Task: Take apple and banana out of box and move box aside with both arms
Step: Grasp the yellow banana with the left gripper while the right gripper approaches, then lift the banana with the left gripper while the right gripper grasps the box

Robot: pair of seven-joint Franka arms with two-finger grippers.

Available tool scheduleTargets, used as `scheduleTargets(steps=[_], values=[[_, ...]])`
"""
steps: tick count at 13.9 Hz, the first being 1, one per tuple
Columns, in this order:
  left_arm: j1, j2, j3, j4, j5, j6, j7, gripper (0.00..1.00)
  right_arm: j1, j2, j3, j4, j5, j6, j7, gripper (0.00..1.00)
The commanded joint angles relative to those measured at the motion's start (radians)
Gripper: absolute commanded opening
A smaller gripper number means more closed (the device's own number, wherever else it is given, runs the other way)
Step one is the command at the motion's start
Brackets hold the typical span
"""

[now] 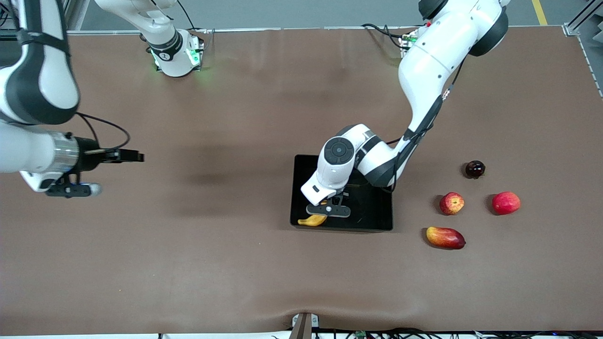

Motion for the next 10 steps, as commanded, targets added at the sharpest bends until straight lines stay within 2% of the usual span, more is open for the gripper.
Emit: scheduleTargets(steps=[1,5,7,10], values=[[0.047,-0.106,-0.010,-0.018,0.007,-0.073,0.000,0.00,0.078,-0.007,-0.006,-0.002,0.020,0.026,0.096,1.00],[0.120,-0.200,-0.008,-0.020,-0.033,-0.136,0.026,0.00,0.206,0.017,-0.004,0.002,0.025,0.107,0.128,1.00],[0.145,-0.217,-0.008,-0.020,-0.039,-0.157,0.054,0.00,0.266,0.048,-0.007,0.002,0.117,0.185,0.134,1.00],[0.172,-0.234,-0.007,-0.021,-0.037,-0.189,0.077,0.00,0.358,0.111,-0.007,0.025,0.139,0.295,0.174,1.00]])
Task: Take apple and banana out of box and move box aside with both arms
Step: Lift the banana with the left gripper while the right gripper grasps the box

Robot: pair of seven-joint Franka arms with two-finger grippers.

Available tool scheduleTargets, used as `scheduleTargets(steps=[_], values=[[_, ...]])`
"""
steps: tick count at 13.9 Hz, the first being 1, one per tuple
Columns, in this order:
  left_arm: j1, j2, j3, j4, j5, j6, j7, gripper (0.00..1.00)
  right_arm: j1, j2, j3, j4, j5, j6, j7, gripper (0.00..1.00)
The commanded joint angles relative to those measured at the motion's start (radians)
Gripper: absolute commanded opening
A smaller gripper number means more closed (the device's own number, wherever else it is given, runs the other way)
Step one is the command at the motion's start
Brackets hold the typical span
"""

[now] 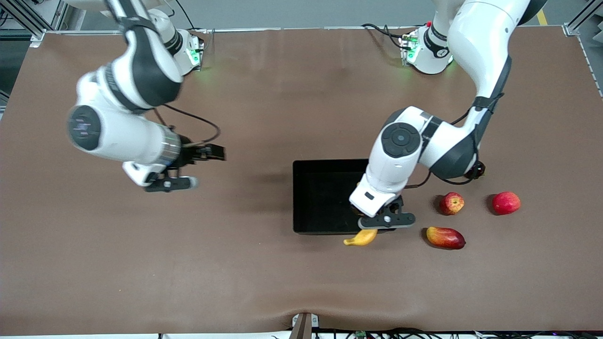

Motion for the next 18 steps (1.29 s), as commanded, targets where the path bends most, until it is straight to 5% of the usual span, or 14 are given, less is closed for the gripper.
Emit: scheduleTargets(steps=[1,7,14,15,16,17,18], values=[[0.020,-0.031,-0.004,-0.023,-0.018,-0.027,0.022,0.00,0.080,0.067,-0.010,0.026,0.030,0.082,0.050,1.00],[0.027,-0.038,-0.001,-0.028,-0.017,-0.070,0.047,0.00,0.199,0.290,-0.012,0.193,0.030,0.152,0.232,1.00],[0.086,-0.053,-0.005,-0.028,-0.020,-0.134,0.116,0.00,0.265,0.412,-0.012,0.201,0.022,0.438,0.210,1.00],[0.092,-0.056,-0.005,-0.028,-0.020,-0.134,0.120,0.00,0.272,0.419,-0.012,0.201,0.022,0.448,0.210,0.92],[0.093,-0.056,-0.005,-0.028,-0.020,-0.136,0.122,0.00,0.283,0.426,-0.012,0.201,0.019,0.457,0.210,0.74],[0.104,-0.056,-0.005,-0.028,-0.020,-0.136,0.128,0.00,0.286,0.430,-0.012,0.201,0.021,0.468,0.215,0.44],[0.109,-0.056,-0.005,-0.028,-0.020,-0.140,0.143,0.00,0.286,0.436,-0.012,0.201,0.019,0.472,0.213,0.39]])
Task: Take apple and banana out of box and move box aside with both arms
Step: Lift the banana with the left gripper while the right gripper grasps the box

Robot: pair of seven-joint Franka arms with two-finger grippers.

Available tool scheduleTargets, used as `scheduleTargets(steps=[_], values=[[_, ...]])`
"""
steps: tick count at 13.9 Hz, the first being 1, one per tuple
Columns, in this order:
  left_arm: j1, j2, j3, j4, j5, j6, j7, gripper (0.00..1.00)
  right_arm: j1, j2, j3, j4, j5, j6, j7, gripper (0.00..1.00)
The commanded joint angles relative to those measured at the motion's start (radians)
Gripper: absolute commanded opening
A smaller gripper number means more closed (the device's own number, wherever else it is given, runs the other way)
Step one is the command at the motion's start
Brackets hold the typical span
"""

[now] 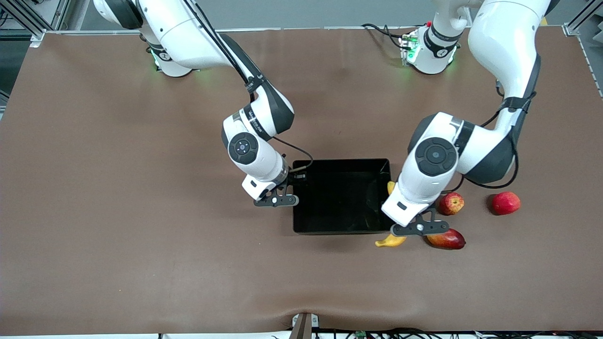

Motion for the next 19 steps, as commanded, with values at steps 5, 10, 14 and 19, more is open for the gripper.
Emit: scheduleTargets(steps=[5,10,14,19], values=[[0.040,-0.031,-0.006,-0.026,-0.050,-0.020,0.042,0.00,0.019,0.030,-0.011,0.030,-0.009,0.008,0.000,0.11],[0.051,-0.022,-0.004,-0.026,-0.067,-0.018,0.053,0.00,0.004,0.010,-0.013,0.035,0.001,-0.009,-0.015,0.00],[0.103,-0.025,-0.004,-0.050,-0.069,-0.018,0.146,0.00,-0.091,-0.025,-0.013,0.141,0.003,-0.286,-0.020,0.00],[0.206,-0.028,-0.004,-0.104,-0.064,-0.018,0.302,0.00,-0.234,-0.128,-0.014,0.188,0.004,-0.471,-0.021,0.00]])
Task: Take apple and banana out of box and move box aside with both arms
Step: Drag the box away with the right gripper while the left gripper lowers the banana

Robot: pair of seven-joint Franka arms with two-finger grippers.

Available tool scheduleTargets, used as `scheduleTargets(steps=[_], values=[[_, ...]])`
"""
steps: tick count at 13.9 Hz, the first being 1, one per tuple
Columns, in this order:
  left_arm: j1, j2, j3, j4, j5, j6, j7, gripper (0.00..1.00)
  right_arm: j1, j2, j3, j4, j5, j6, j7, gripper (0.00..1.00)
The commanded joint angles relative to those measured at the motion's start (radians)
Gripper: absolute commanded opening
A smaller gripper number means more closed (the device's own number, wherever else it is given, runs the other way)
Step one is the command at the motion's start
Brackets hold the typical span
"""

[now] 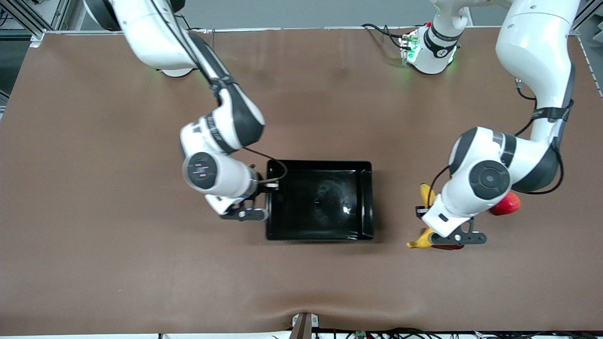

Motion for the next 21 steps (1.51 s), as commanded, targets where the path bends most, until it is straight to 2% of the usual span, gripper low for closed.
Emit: scheduleTargets(steps=[1,3,6,9,11,13,15,17,21], values=[[0.065,-0.025,-0.005,-0.038,-0.006,-0.002,0.101,0.00,-0.103,-0.098,0.019,-0.019,0.004,-0.114,-0.008,0.00],[0.108,-0.020,-0.005,-0.041,-0.001,0.004,0.145,0.00,-0.165,-0.142,0.016,-0.031,-0.013,-0.184,-0.044,0.00],[0.167,-0.007,-0.002,-0.047,0.008,0.013,0.196,0.00,-0.264,-0.228,0.016,-0.120,-0.055,-0.202,-0.177,0.00],[0.219,0.038,0.004,-0.038,0.112,0.047,0.242,0.00,-0.353,-0.309,0.016,-0.223,-0.102,-0.198,-0.218,0.00],[0.262,0.067,0.003,-0.041,0.143,0.112,0.267,0.00,-0.428,-0.343,0.016,-0.286,-0.124,-0.193,-0.362,0.00],[0.270,0.096,0.007,-0.043,0.145,0.157,0.276,0.00,-0.530,-0.381,0.017,-0.388,-0.125,-0.134,-0.542,0.00],[0.279,0.127,0.017,-0.043,0.146,0.195,0.276,0.00,-0.616,-0.386,0.016,-0.438,-0.125,-0.095,-0.673,0.00],[0.296,0.154,0.024,-0.041,0.149,0.229,0.277,0.00,-0.686,-0.379,0.016,-0.464,-0.127,-0.061,-0.762,0.00],[0.296,0.213,0.035,-0.043,0.169,0.295,0.274,0.00,-0.774,-0.389,0.016,-0.648,-0.128,0.107,-0.870,0.00]])
